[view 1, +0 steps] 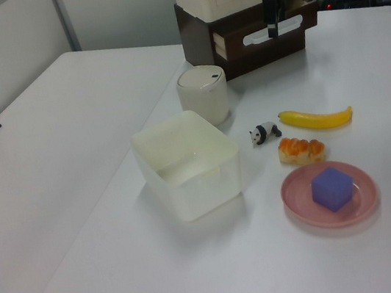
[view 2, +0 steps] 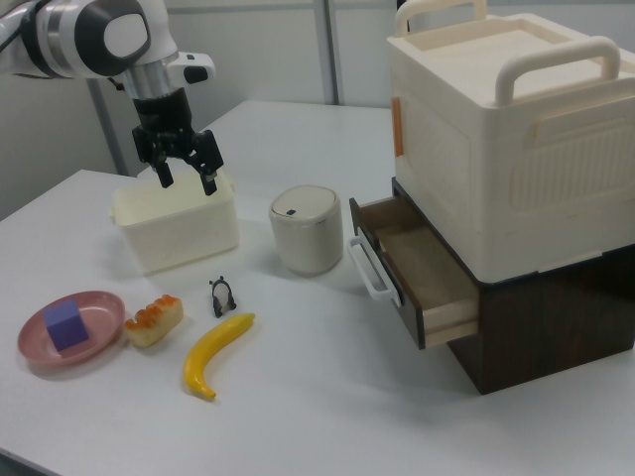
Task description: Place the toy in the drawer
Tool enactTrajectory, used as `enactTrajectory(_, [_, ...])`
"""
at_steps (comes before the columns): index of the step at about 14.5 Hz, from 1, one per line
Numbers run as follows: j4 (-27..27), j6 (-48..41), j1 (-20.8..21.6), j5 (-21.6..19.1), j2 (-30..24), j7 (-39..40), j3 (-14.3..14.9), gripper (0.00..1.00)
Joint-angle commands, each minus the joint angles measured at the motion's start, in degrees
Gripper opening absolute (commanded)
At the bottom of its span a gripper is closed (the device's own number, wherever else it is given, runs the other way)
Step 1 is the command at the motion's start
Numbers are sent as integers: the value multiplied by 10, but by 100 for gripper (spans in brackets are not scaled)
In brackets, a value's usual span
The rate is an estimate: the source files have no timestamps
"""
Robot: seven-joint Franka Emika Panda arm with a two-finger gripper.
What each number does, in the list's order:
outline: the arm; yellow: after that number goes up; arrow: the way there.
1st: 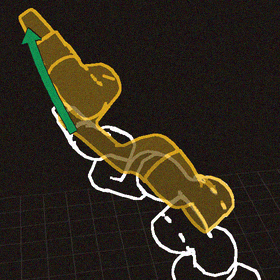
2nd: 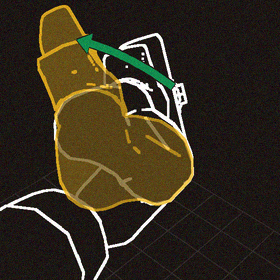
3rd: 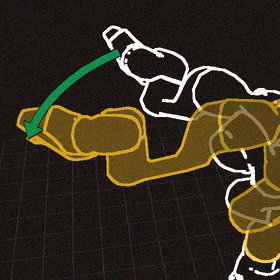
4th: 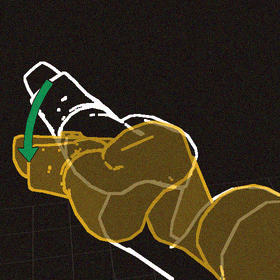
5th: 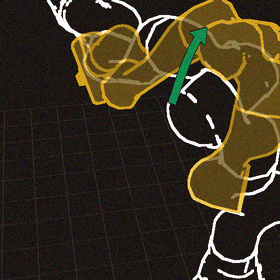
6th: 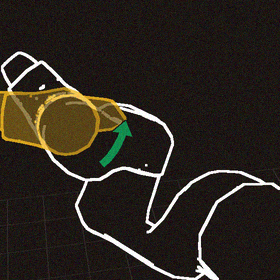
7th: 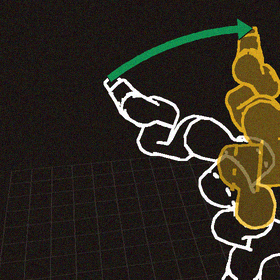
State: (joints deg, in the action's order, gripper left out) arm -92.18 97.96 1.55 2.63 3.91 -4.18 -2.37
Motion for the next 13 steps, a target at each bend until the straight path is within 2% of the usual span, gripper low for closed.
enactTrajectory(1, [4,-18,2,-7,0,-7,3,100])
enactTrajectory(7, [4,-13,3,-7,3,-1,3,100])
enactTrajectory(13, [-19,4,3,-7,6,152,2,100])
